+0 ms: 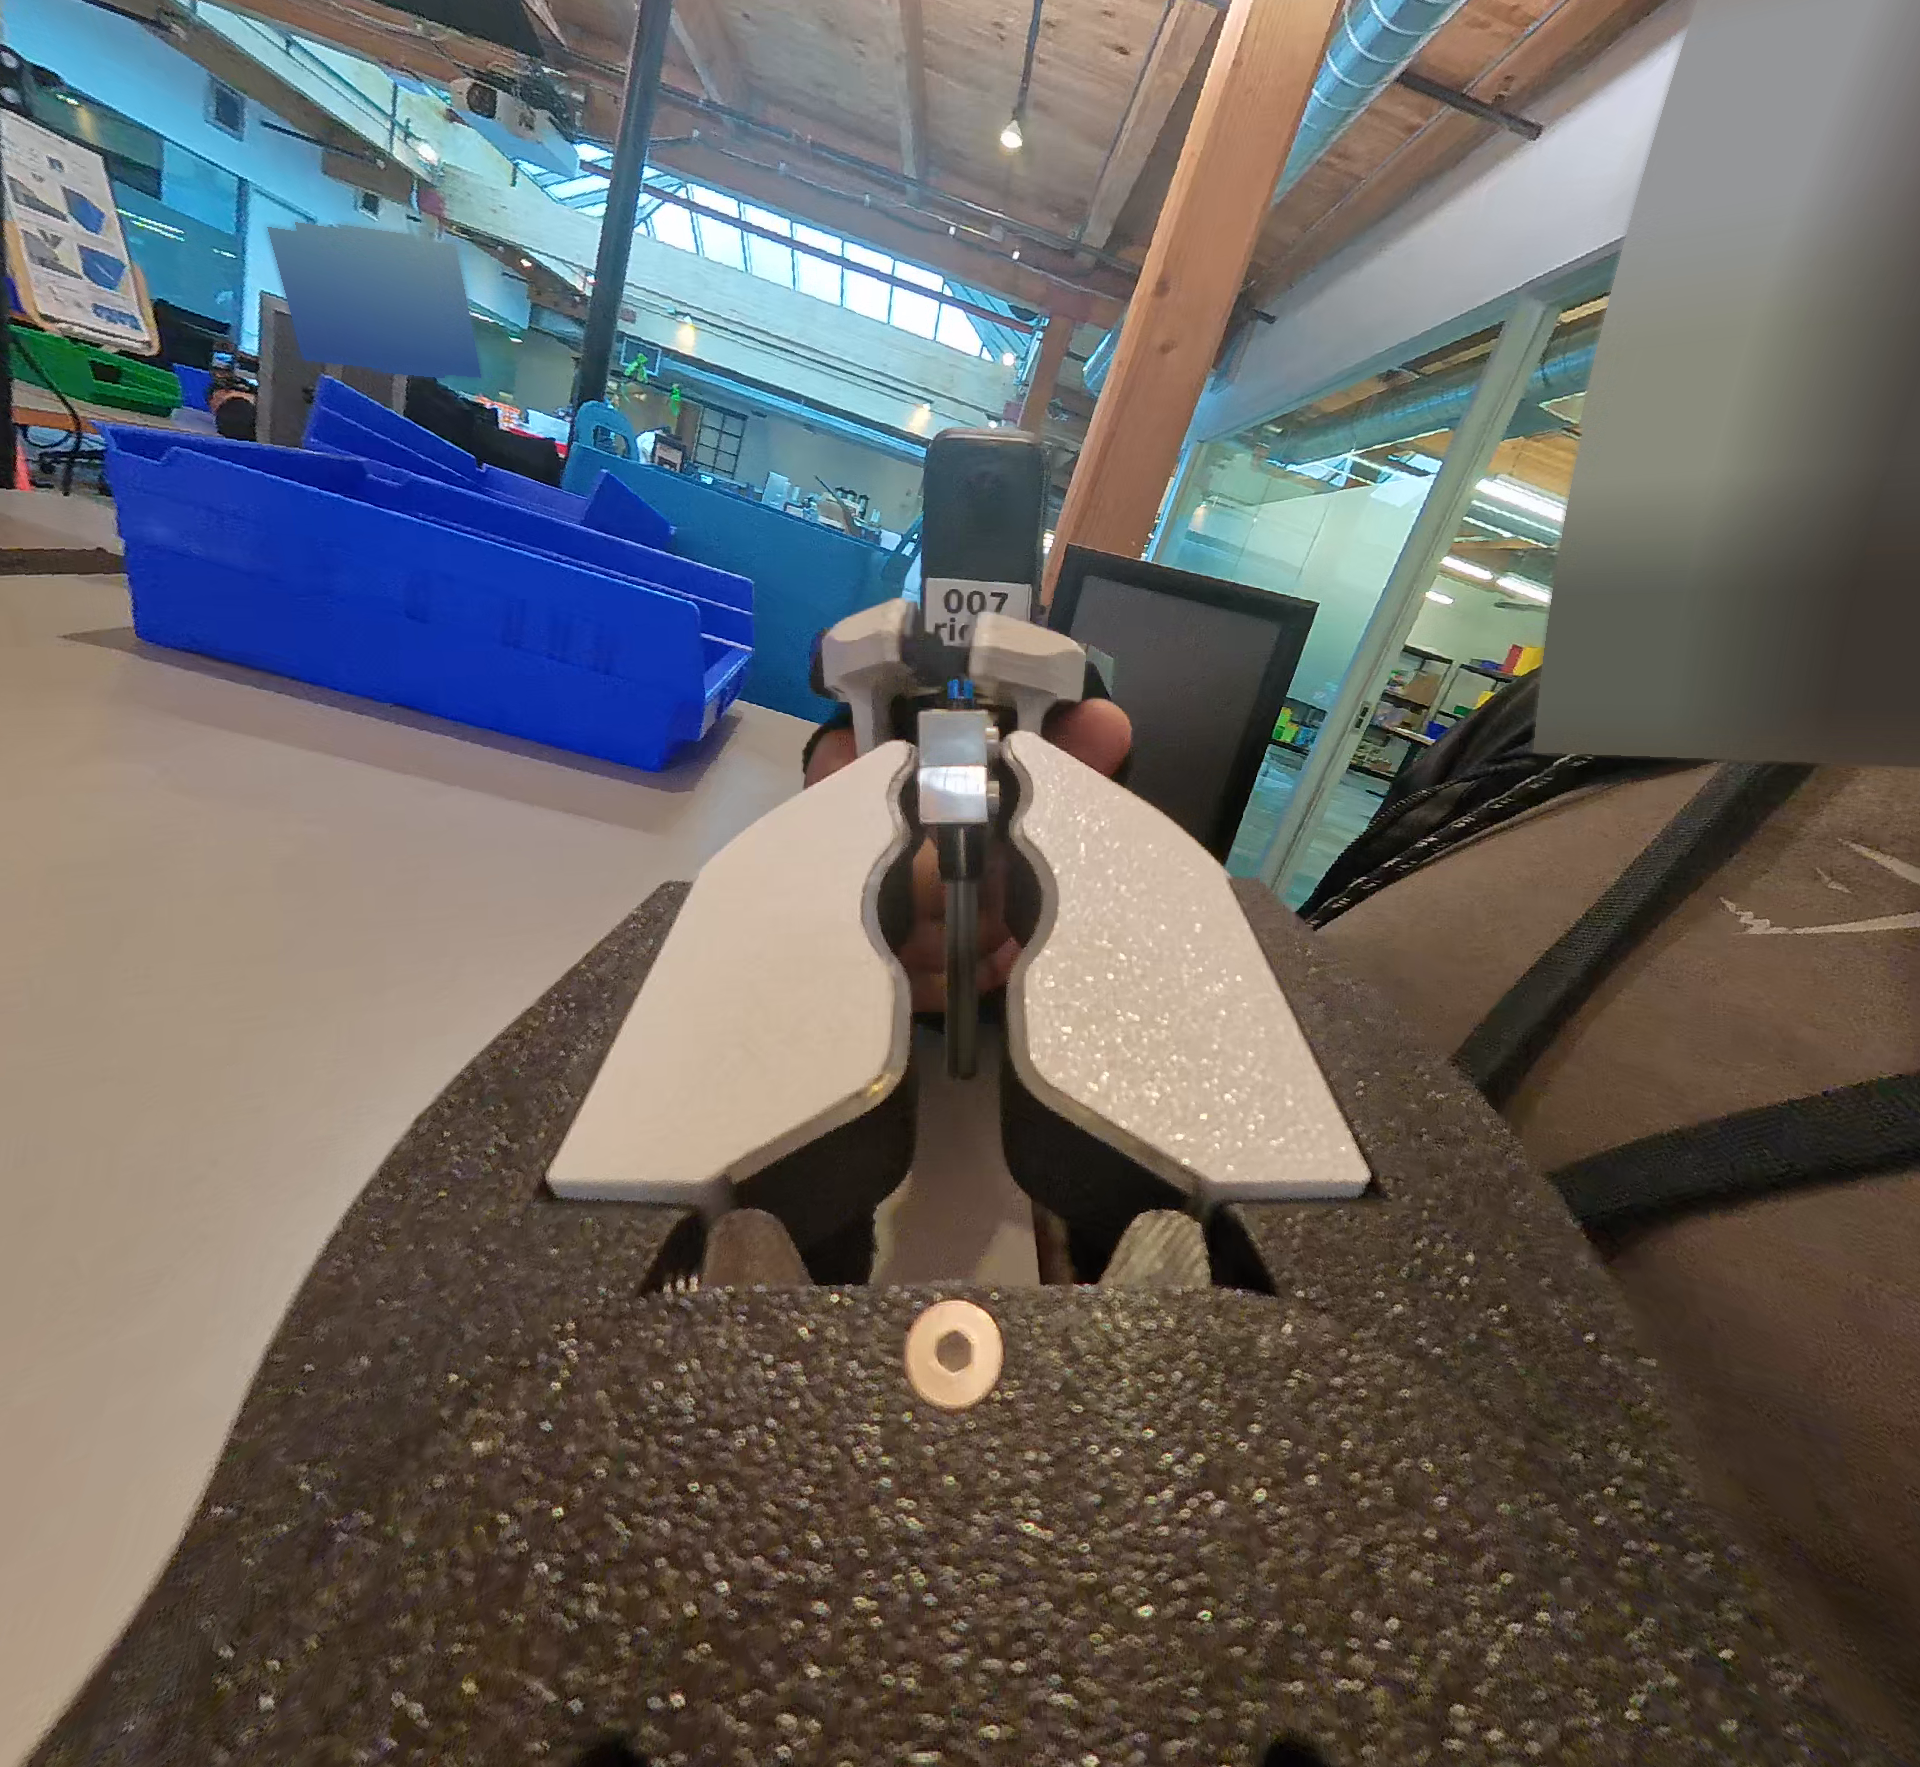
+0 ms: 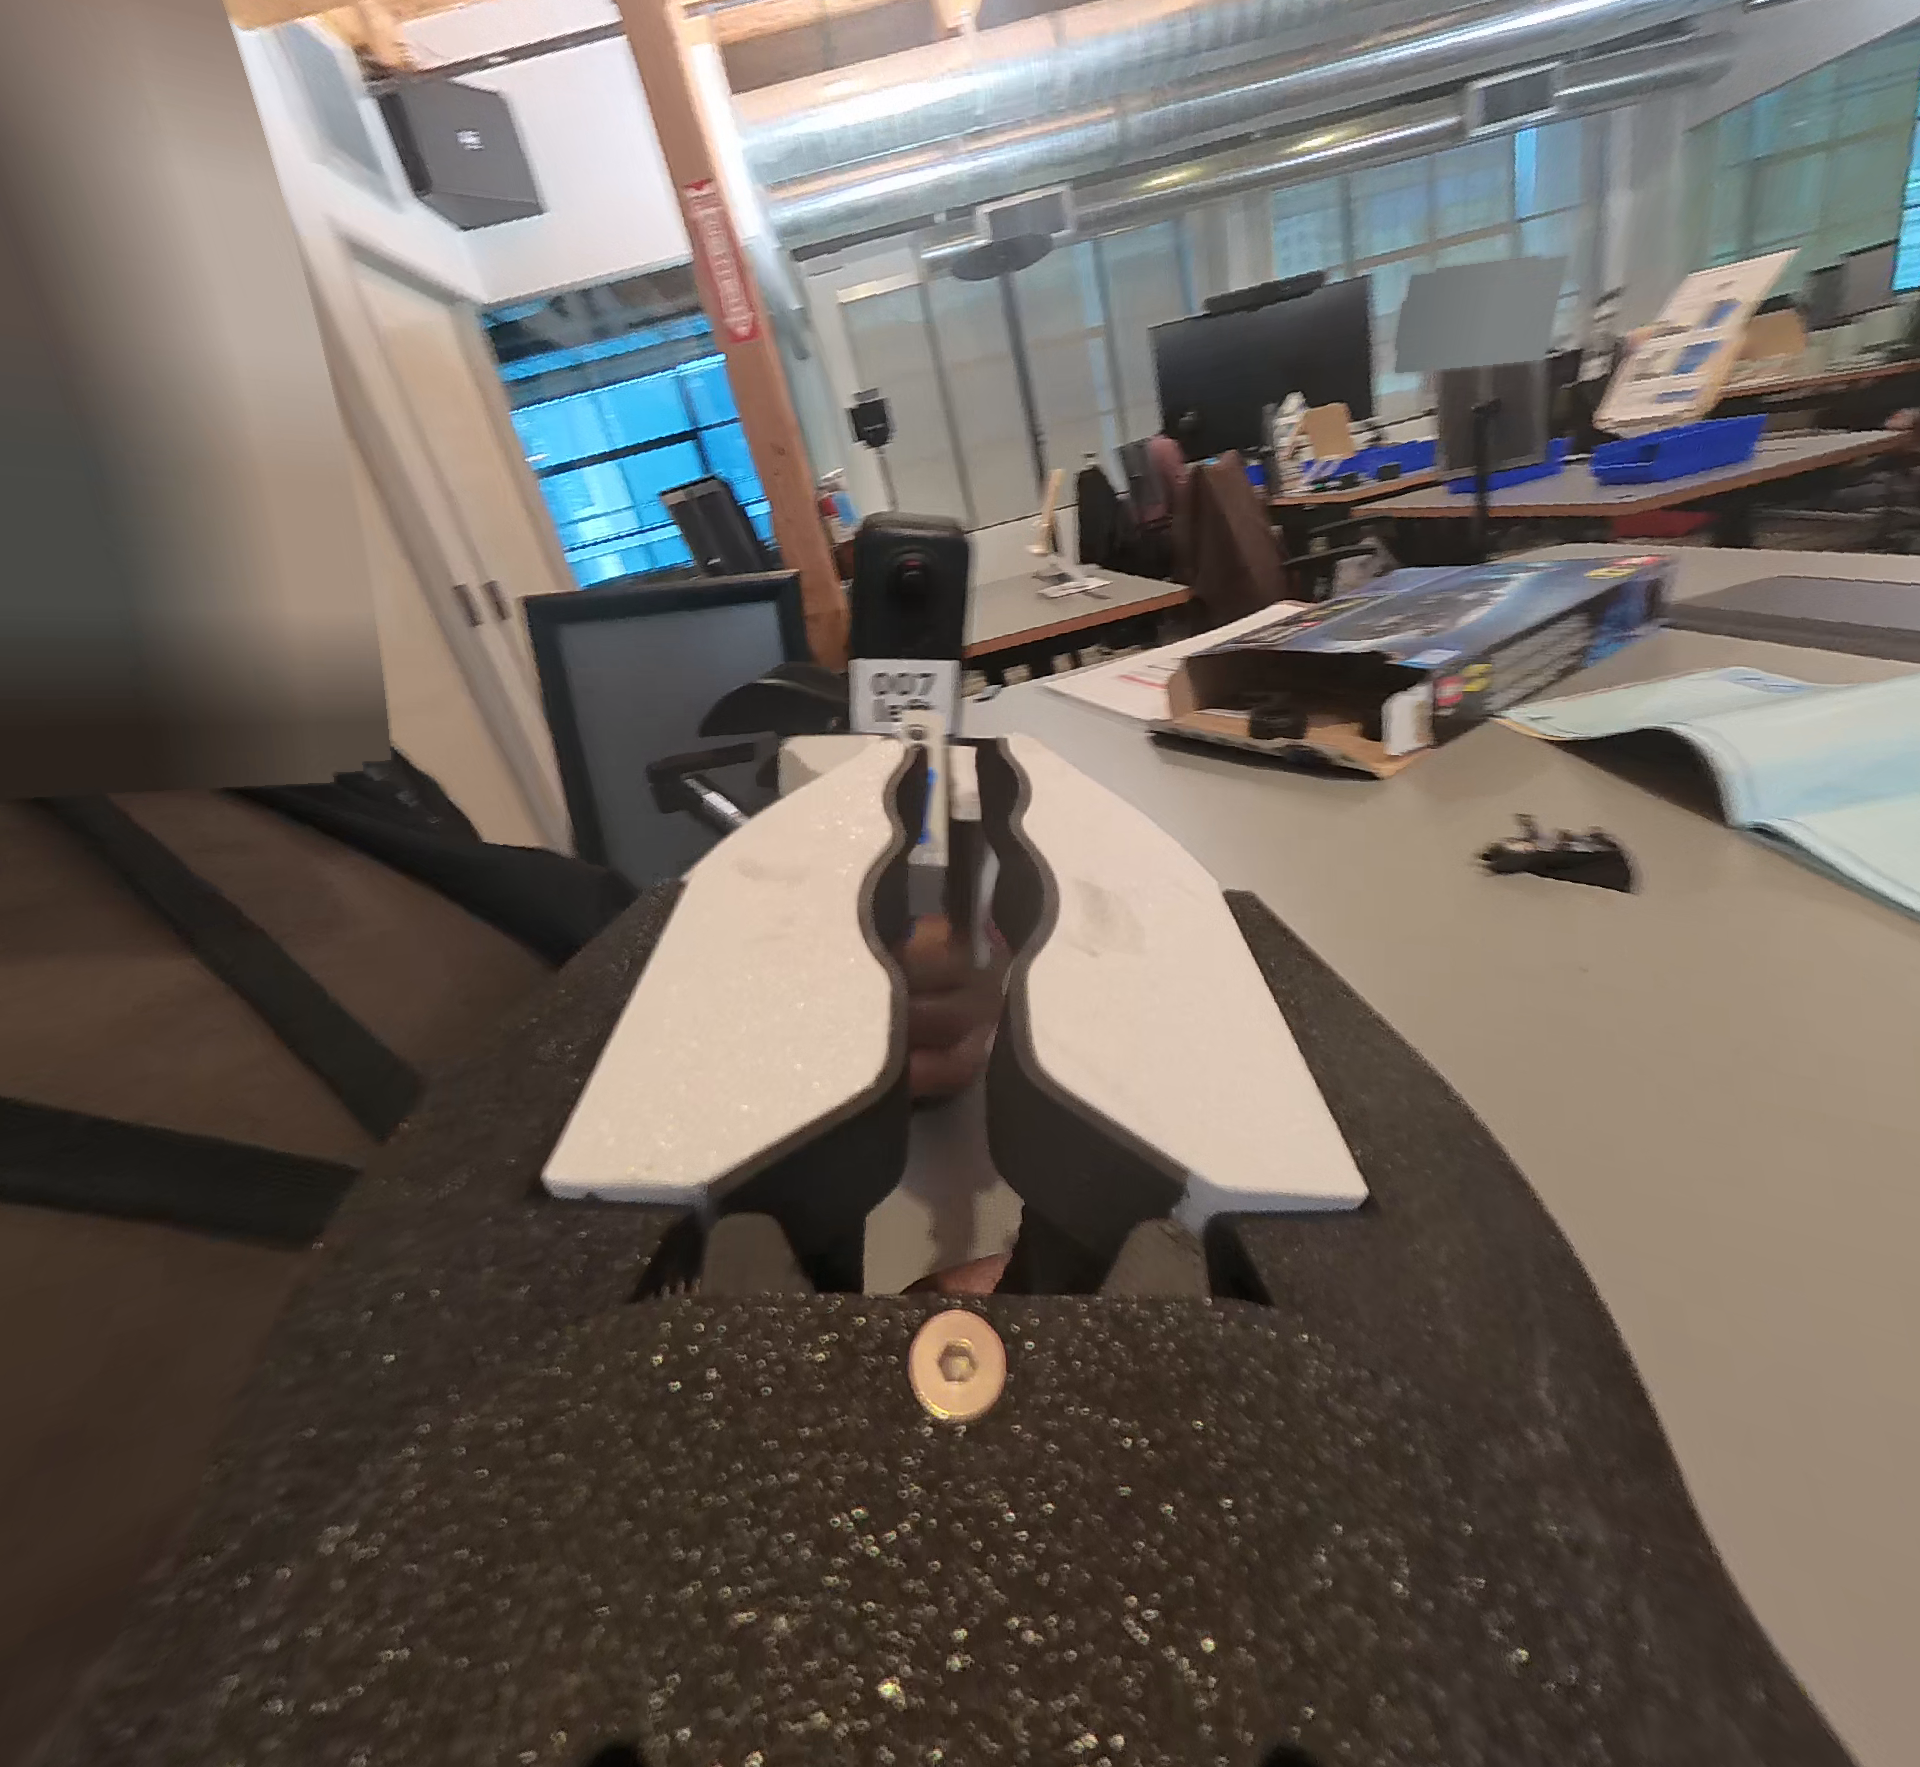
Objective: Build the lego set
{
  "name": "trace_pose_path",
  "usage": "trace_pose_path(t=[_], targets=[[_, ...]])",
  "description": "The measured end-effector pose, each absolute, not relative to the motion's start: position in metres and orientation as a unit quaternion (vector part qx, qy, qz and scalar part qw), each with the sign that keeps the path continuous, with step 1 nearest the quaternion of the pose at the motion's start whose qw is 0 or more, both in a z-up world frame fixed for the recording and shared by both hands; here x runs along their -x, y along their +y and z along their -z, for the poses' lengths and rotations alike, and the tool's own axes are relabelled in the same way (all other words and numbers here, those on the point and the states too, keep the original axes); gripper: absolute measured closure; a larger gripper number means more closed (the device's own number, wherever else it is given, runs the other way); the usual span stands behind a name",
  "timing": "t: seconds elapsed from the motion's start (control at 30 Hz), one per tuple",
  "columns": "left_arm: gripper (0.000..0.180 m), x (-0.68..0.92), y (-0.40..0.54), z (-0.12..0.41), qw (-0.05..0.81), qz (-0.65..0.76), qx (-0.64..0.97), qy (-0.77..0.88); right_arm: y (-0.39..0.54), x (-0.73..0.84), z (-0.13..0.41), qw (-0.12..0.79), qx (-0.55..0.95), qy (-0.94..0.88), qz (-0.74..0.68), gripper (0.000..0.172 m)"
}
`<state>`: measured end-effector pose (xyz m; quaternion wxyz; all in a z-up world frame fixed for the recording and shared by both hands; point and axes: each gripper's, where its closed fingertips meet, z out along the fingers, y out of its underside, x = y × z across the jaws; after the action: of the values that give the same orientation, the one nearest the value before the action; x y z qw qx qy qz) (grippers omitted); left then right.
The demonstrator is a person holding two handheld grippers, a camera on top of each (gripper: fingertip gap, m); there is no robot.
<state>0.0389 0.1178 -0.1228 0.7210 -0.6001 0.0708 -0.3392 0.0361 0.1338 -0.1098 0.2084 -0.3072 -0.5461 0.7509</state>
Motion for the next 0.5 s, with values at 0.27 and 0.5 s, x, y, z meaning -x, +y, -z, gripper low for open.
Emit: trace_pose_path(t=[0.27, 0.5], targets=[[0.168, -0.016, 0.119, 0.127, 0.723, 0.315, 0.614, 0.026, 0.184, -0.022, 0.123, 0.279, 0.392, -0.547, -0.685, 0.16], [0.169, 0.001, 0.117, 0.129, 0.728, 0.298, 0.618, -0.003, 0.182, -0.013, 0.172, 0.283, 0.409, -0.685, -0.533, 0.159]])
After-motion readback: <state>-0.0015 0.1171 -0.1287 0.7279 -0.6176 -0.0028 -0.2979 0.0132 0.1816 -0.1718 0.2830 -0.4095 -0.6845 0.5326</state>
